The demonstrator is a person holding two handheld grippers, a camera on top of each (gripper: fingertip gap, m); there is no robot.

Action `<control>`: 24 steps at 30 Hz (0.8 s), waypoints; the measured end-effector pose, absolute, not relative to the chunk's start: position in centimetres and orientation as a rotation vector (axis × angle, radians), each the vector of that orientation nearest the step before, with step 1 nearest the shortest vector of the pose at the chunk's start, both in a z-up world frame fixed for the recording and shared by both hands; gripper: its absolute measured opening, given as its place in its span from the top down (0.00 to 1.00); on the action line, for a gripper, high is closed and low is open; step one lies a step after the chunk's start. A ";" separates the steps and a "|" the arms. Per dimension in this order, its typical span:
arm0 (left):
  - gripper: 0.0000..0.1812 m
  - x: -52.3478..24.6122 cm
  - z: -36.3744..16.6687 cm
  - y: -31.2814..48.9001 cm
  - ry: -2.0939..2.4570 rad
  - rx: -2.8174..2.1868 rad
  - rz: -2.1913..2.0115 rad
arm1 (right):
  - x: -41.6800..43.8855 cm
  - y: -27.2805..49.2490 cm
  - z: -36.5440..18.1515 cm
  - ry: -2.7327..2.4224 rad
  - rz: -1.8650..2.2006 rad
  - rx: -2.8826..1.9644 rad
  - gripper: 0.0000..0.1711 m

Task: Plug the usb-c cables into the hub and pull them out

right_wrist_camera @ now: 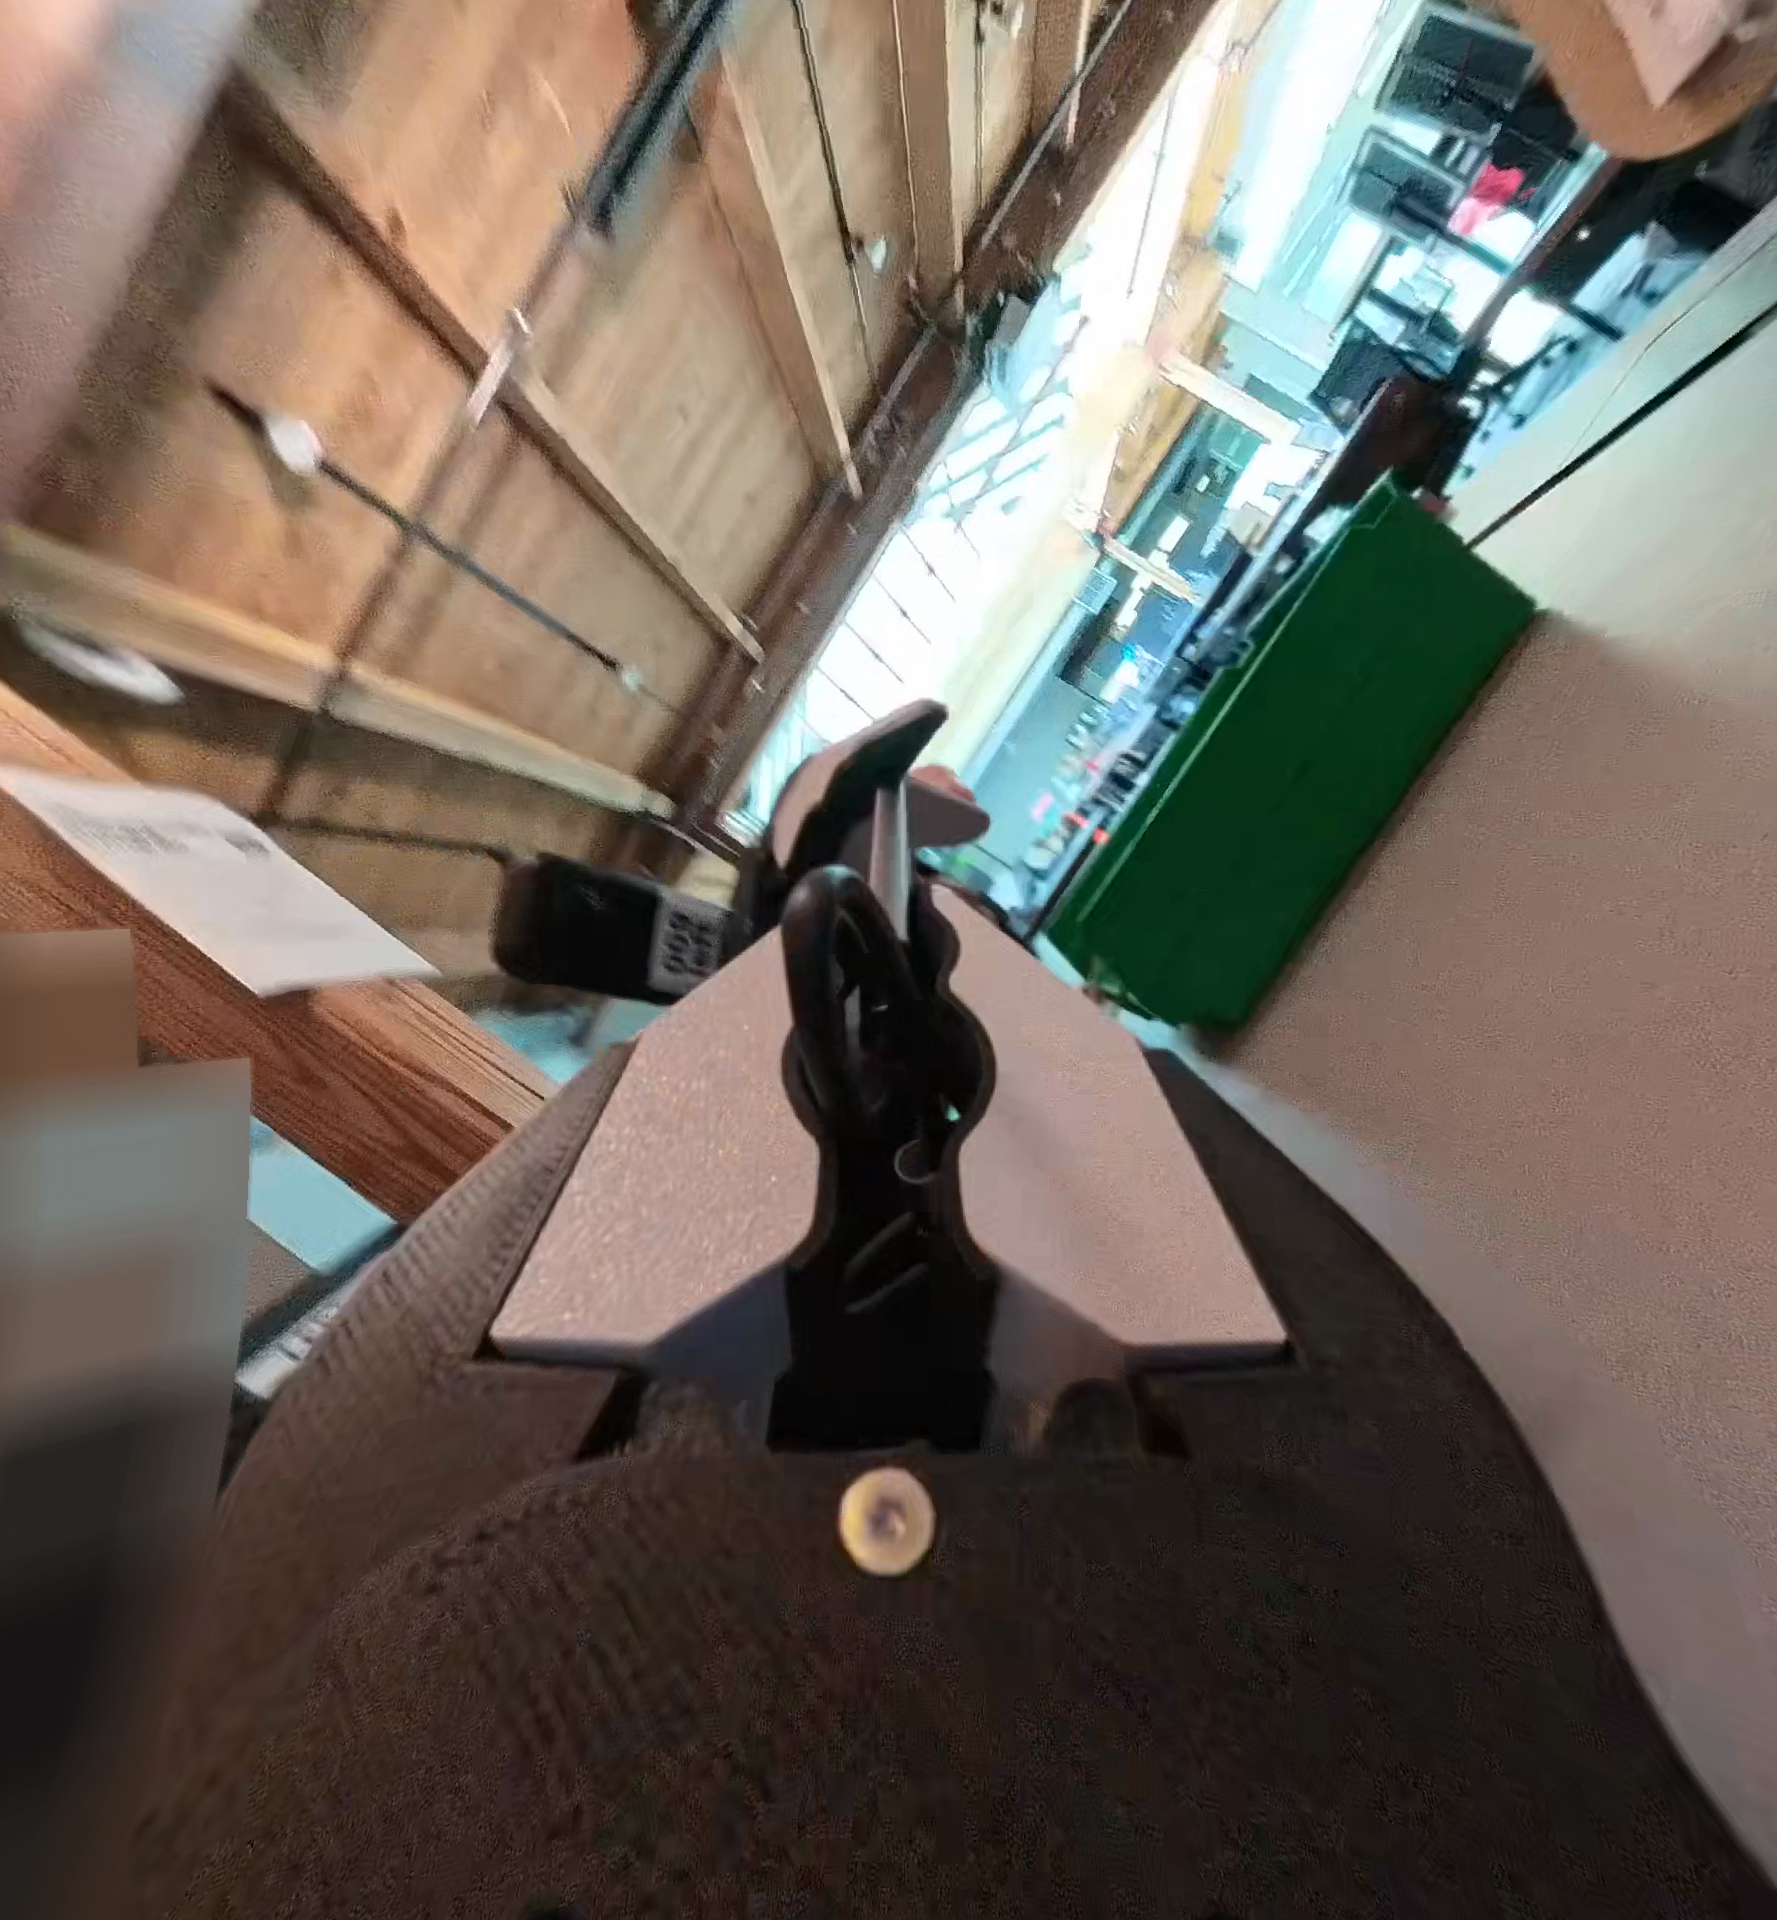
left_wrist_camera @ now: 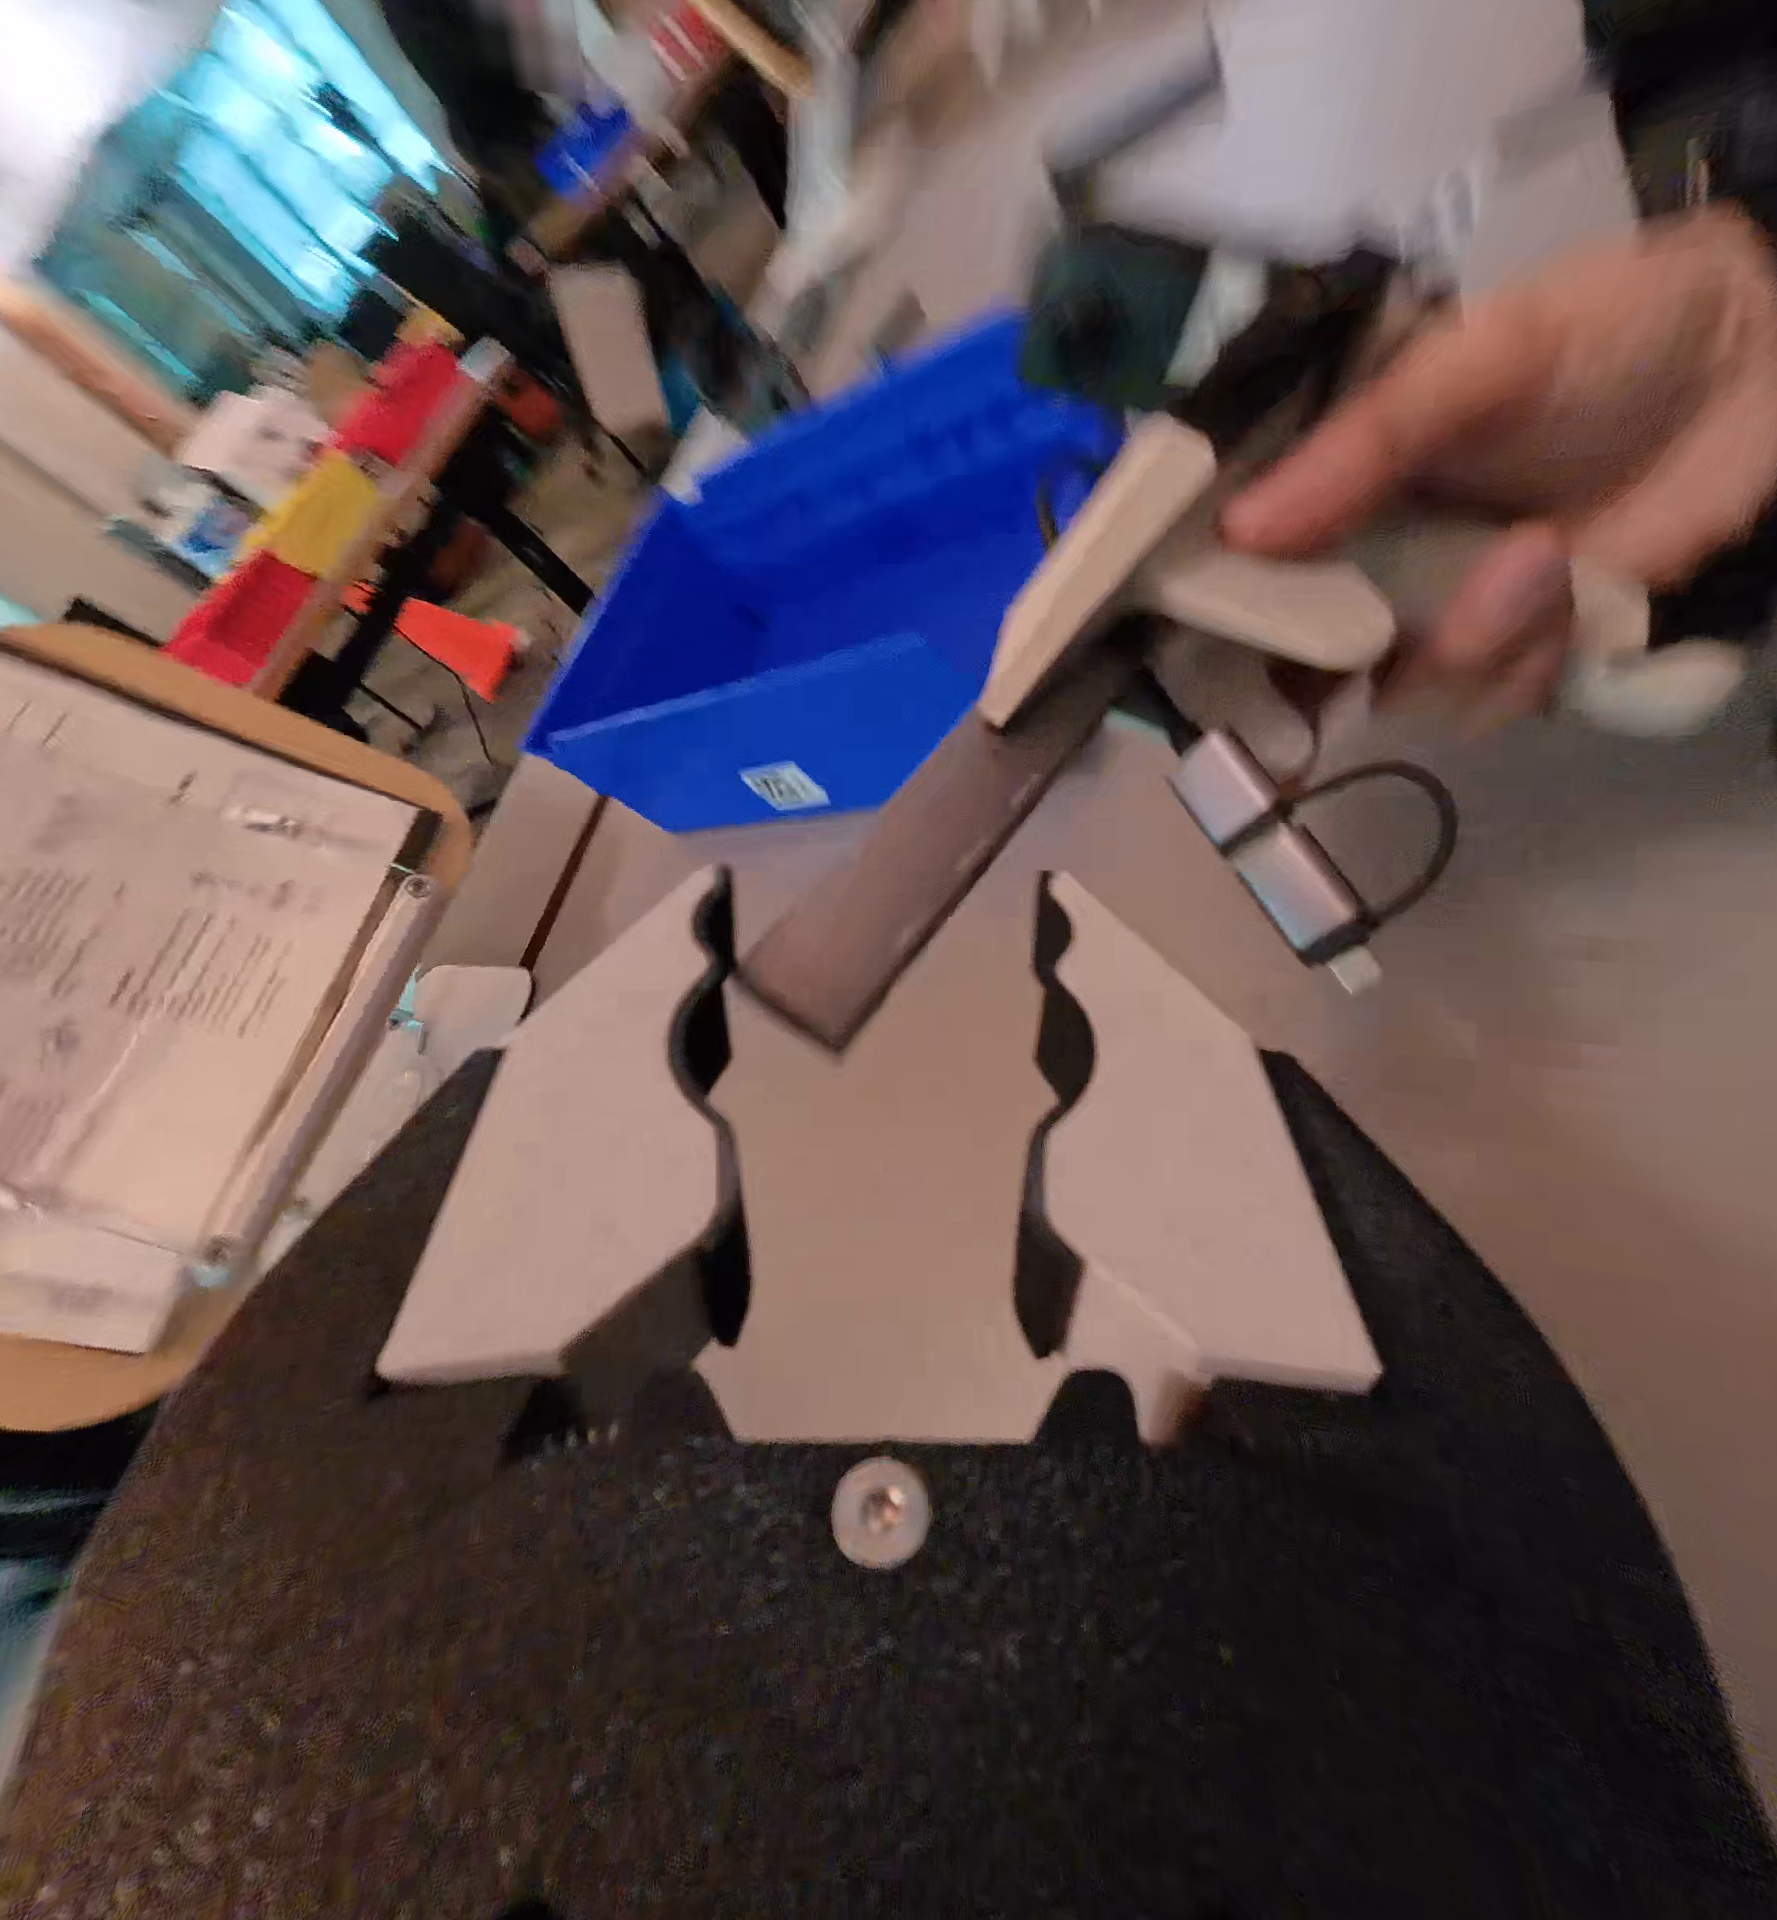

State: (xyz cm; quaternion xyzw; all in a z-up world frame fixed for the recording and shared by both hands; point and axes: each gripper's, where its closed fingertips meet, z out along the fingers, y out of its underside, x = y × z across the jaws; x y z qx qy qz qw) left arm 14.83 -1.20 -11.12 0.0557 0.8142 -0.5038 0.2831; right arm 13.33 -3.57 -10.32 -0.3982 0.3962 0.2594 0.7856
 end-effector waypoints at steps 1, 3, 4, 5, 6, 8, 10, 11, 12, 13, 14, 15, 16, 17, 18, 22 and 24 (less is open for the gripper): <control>0.65 15.0 -10.2 -0.9 2.118 0.050 -1.503 | 13.8 -4.4 -10.4 0.883 0.624 -0.754 0.96; 0.65 15.5 -8.8 0.1 1.992 -0.165 -1.785 | 14.6 -5.7 -10.9 0.927 0.675 -0.606 0.96; 0.65 15.9 -8.8 0.5 1.959 -0.278 -1.891 | 14.7 -6.0 -11.2 0.940 0.685 -0.577 0.96; 0.66 16.2 -9.3 0.8 1.961 -0.387 -1.980 | 14.7 -6.1 -11.3 0.942 0.690 -0.560 0.96; 0.69 16.3 -10.1 0.7 1.999 -0.495 -2.061 | 14.8 -6.2 -11.3 0.940 0.696 -0.533 0.96; 0.69 15.4 -11.6 -0.2 2.136 -0.636 -2.218 | 14.7 -6.3 -11.7 0.948 0.691 -0.516 0.96; 0.71 14.6 -12.4 -1.0 2.212 -0.744 -2.349 | 14.7 -6.0 -12.7 0.989 0.636 -0.562 0.96; 0.71 14.3 -12.6 -1.3 2.222 -0.777 -2.407 | 14.6 -5.9 -13.2 1.001 0.599 -0.595 0.96; 0.72 14.3 -12.7 -1.7 2.216 -0.801 -2.456 | 14.4 -5.8 -13.5 0.993 0.557 -0.629 0.96; 0.75 14.6 -13.1 -2.0 2.216 -0.847 -2.469 | 14.3 -5.6 -13.7 0.984 0.523 -0.667 0.96; 0.78 14.9 -13.9 -2.2 2.249 -0.897 -2.446 | 14.1 -5.3 -13.9 0.974 0.496 -0.702 0.96; 0.84 15.0 -14.4 -2.5 2.292 -0.909 -2.434 | 14.0 -5.1 -14.1 0.960 0.470 -0.738 0.96; 0.89 14.8 -14.6 -2.7 2.311 -0.902 -2.469 | 13.9 -4.9 -14.4 0.960 0.436 -0.774 0.96; 0.92 14.7 -14.6 -2.9 2.314 -0.928 -2.518 | 13.8 -4.7 -14.7 0.958 0.400 -0.805 0.96; 0.93 14.7 -14.7 -3.1 2.324 -0.960 -2.571 | 13.9 -5.0 -14.8 0.952 0.371 -0.809 0.96; 0.97 15.0 -14.7 -3.5 2.319 -1.137 -2.830 | 13.8 -6.0 -15.7 0.912 0.115 -0.988 0.82; 0.97 16.0 -14.8 -3.1 2.262 -1.270 -2.899 | 14.9 -8.4 -16.6 0.971 -0.193 -1.122 0.44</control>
